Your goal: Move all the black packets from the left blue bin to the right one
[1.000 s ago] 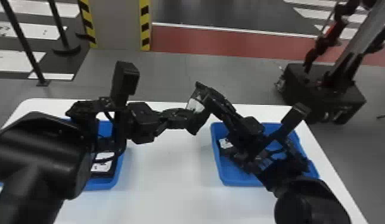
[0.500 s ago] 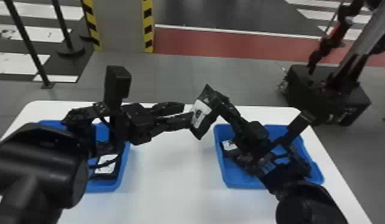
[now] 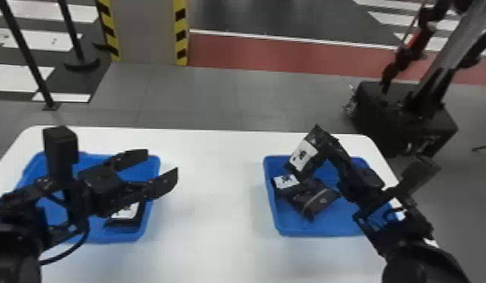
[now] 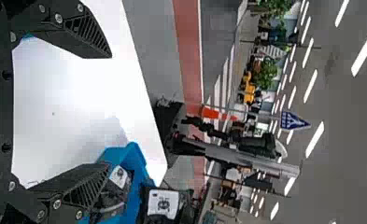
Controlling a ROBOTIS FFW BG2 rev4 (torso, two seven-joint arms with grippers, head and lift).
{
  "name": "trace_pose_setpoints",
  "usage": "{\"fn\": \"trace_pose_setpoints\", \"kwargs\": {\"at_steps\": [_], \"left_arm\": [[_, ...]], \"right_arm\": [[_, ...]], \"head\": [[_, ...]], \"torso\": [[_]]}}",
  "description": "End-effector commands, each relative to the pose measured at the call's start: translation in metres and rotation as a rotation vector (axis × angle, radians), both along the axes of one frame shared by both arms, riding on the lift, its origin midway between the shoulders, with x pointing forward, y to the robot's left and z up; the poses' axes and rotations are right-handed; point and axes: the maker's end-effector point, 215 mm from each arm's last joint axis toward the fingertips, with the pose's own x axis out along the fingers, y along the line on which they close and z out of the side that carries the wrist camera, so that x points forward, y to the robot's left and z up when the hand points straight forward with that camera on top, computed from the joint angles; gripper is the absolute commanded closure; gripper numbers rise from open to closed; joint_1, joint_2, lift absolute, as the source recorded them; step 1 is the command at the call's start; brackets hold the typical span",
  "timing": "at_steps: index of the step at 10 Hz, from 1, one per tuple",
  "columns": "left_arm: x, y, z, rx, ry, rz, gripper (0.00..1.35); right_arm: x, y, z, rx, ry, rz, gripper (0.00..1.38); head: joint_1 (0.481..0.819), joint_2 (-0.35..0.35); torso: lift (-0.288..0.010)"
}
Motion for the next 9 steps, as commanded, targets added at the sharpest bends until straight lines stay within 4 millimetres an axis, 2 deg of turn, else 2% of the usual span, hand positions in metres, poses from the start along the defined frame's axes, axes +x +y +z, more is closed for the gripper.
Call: {"fn": "trace_pose_setpoints", "kwargs": {"at_steps": [1,3,4,5,6,7,9], "left_arm": [[-0.006,0.036,-0.007,0.007,0.012,0.062,0.18],[-0.01,0.068,-0.01,0.028,0.014,0.118,0.18],[-0.009,0.078,-0.009,0.043,0.011,0.133,0.18],[-0.008,0.094,-0.016,0.075,0.032,0.166,0.18],[-0.008,0.113,-0.032,0.113,0.092,0.213,0.18],[-0.013,0.131,-0.052,0.136,0.181,0.259,0.18],[-0.033,0.143,-0.093,0.155,0.359,0.312,0.18]], "right_arm": [[-0.01,-0.032,-0.03,-0.023,0.058,-0.073,1.28],[-0.026,-0.072,-0.074,-0.028,0.16,-0.186,1.25],[-0.036,-0.08,-0.078,-0.034,0.176,-0.219,0.76],[-0.042,-0.075,-0.07,-0.026,0.163,-0.216,0.15],[-0.049,-0.068,-0.058,-0.01,0.138,-0.213,0.0],[-0.052,-0.061,-0.044,-0.002,0.113,-0.208,0.14],[-0.051,-0.051,-0.021,0.002,0.063,-0.182,0.3]], "head": [[0.695,-0.147],[0.695,-0.152],[0.695,-0.157],[0.695,-0.161],[0.695,-0.156],[0.695,-0.132],[0.695,-0.084]], "torso": [[-0.11],[-0.11],[-0.11],[-0.11],[-0.11],[-0.11],[-0.11]]}}
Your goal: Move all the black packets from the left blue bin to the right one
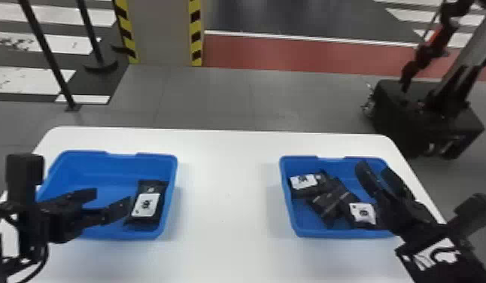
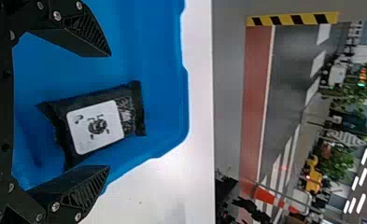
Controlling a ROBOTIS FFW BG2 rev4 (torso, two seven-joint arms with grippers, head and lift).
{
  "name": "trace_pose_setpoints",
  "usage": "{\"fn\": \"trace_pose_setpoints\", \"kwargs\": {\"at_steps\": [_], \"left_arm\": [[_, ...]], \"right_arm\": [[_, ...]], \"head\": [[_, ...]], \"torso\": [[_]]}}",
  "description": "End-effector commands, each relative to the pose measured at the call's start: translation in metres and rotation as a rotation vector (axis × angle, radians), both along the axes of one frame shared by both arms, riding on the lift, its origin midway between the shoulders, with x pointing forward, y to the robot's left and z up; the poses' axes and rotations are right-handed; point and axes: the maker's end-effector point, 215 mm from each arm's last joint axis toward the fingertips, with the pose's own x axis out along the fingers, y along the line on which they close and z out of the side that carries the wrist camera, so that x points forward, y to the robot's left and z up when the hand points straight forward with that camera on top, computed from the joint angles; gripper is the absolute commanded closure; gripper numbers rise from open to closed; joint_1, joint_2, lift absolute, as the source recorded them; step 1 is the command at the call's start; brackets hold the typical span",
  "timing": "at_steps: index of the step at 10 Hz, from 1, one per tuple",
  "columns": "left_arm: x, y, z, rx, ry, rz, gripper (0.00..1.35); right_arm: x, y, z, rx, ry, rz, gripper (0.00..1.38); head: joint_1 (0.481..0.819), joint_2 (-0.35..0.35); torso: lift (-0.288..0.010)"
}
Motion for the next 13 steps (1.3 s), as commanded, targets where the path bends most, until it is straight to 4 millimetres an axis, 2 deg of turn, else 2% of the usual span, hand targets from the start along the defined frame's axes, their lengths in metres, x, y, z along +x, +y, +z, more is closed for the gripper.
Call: {"fn": "trace_pose_setpoints", "kwargs": {"at_steps": [1,2,5,7,8,9,10,13], "left_arm": [[-0.014,0.0,-0.028,-0.023,0.115,0.03,0.19],[-0.004,-0.007,-0.035,-0.032,0.128,0.017,0.19],[0.02,-0.033,-0.062,-0.075,0.198,-0.031,0.2],[0.027,-0.044,-0.079,-0.1,0.238,-0.048,0.21],[0.031,-0.048,-0.089,-0.123,0.245,-0.055,0.28],[0.036,-0.059,-0.096,-0.163,0.244,-0.074,0.54],[0.038,-0.06,-0.097,-0.163,0.242,-0.078,0.84],[0.05,-0.064,-0.077,-0.158,0.126,-0.149,0.82]], "right_arm": [[0.002,0.003,0.015,-0.003,-0.028,0.008,0.32],[0.001,0.004,0.02,-0.005,-0.038,0.011,0.32],[0.001,0.006,0.019,0.015,-0.04,0.009,0.32],[0.0,0.007,0.016,0.019,-0.034,0.011,0.32],[-0.001,0.007,0.017,0.019,-0.037,0.012,0.32],[-0.002,0.007,0.016,0.022,-0.033,0.014,0.32],[-0.002,0.008,0.015,0.025,-0.033,0.012,0.32],[-0.003,0.012,0.02,0.03,-0.043,0.024,0.32]], "head": [[0.695,-0.062],[0.695,-0.055],[0.695,-0.074],[0.695,-0.089],[0.695,-0.095],[0.695,-0.097],[0.695,-0.104],[0.695,-0.117]], "torso": [[-0.11],[-0.11],[-0.11],[-0.11],[-0.11],[-0.11],[-0.11],[-0.11]]}}
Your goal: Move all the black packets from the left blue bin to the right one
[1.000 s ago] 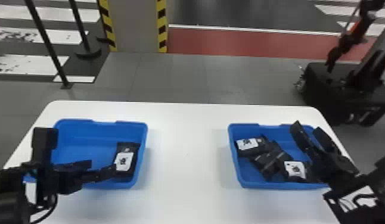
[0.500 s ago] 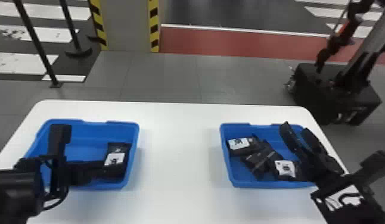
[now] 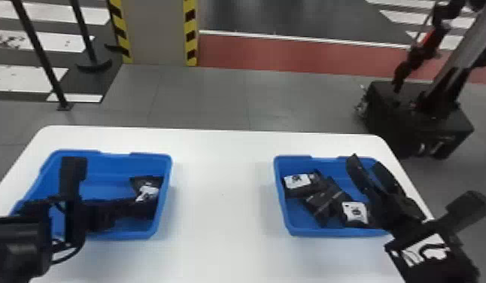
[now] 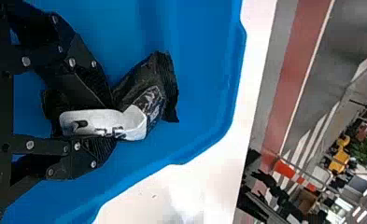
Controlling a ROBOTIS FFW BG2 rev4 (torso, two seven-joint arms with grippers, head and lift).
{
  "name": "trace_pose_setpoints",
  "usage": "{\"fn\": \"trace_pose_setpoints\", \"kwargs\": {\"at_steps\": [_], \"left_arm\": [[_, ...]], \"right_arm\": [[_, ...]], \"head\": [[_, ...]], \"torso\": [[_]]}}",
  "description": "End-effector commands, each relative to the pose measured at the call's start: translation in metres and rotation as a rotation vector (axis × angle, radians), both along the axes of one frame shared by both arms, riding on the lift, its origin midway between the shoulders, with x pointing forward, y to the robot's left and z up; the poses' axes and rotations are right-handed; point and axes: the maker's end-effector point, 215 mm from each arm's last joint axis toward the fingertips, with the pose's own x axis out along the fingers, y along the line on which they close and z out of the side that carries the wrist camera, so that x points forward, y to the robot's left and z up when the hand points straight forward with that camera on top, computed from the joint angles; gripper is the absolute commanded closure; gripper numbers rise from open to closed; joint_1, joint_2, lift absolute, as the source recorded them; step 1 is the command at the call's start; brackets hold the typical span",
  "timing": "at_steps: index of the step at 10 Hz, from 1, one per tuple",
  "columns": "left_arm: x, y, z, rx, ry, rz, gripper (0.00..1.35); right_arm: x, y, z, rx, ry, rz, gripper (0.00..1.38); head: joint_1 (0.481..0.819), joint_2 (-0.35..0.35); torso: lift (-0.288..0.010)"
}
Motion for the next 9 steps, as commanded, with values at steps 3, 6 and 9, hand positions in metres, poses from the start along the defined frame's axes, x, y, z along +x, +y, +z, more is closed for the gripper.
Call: {"fn": "trace_pose_setpoints", "kwargs": {"at_steps": [3,6,9], "left_arm": [[-0.019,-0.006,-0.001,-0.039,-0.042,-0.02,1.21],[-0.069,-0.018,0.096,-0.063,-0.181,-0.069,1.21],[-0.091,-0.03,0.159,-0.081,-0.273,-0.12,1.21]], "right_arm": [[-0.002,0.009,0.001,0.015,-0.001,0.018,0.32],[-0.008,0.038,0.015,0.042,-0.022,0.082,0.32],[-0.008,0.067,0.024,0.068,-0.027,0.149,0.32]], "head": [[0.695,-0.11],[0.695,-0.114],[0.695,-0.089]], "torso": [[-0.11],[-0.11],[-0.11]]}}
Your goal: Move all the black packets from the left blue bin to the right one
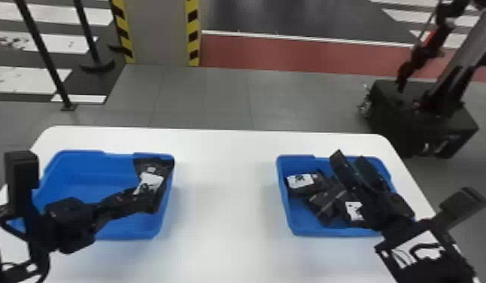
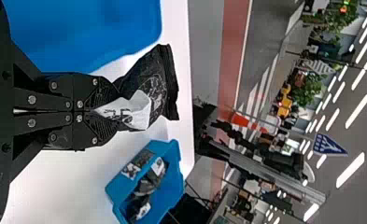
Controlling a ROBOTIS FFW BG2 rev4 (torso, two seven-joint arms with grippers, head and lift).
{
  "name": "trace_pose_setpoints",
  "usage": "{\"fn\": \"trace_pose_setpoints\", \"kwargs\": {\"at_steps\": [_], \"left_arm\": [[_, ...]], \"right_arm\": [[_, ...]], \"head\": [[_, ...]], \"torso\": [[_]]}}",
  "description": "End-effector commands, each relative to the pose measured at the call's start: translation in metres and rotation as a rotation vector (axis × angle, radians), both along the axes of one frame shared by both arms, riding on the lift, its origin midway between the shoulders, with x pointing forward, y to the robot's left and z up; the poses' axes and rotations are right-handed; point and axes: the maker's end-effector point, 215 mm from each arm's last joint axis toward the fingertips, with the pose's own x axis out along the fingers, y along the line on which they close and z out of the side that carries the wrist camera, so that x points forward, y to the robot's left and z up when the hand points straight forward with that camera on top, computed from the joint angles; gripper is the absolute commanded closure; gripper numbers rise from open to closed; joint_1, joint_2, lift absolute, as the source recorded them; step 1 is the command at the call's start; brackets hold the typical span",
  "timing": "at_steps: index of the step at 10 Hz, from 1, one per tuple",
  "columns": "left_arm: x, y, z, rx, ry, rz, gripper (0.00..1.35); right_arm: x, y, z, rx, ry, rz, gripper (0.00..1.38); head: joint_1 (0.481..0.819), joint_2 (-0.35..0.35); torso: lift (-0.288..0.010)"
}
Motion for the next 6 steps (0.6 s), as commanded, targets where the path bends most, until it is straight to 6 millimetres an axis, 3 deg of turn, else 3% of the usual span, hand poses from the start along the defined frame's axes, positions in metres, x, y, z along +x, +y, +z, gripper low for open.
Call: {"fn": "trace_pose_setpoints", "kwargs": {"at_steps": [1,3,6], "left_arm": [[0.0,-0.03,0.027,-0.046,-0.051,-0.066,1.21],[0.001,-0.077,0.047,-0.11,-0.073,-0.16,1.21],[0.008,-0.143,0.056,-0.215,-0.058,-0.304,1.21]], "right_arm": [[0.003,0.026,-0.002,0.036,0.022,0.072,0.32],[0.01,0.069,-0.01,0.076,0.064,0.219,0.32],[0.025,0.093,-0.014,0.09,0.083,0.307,0.32]], "head": [[0.695,-0.086],[0.695,-0.086],[0.695,-0.105]], "torso": [[-0.11],[-0.11],[-0.11]]}}
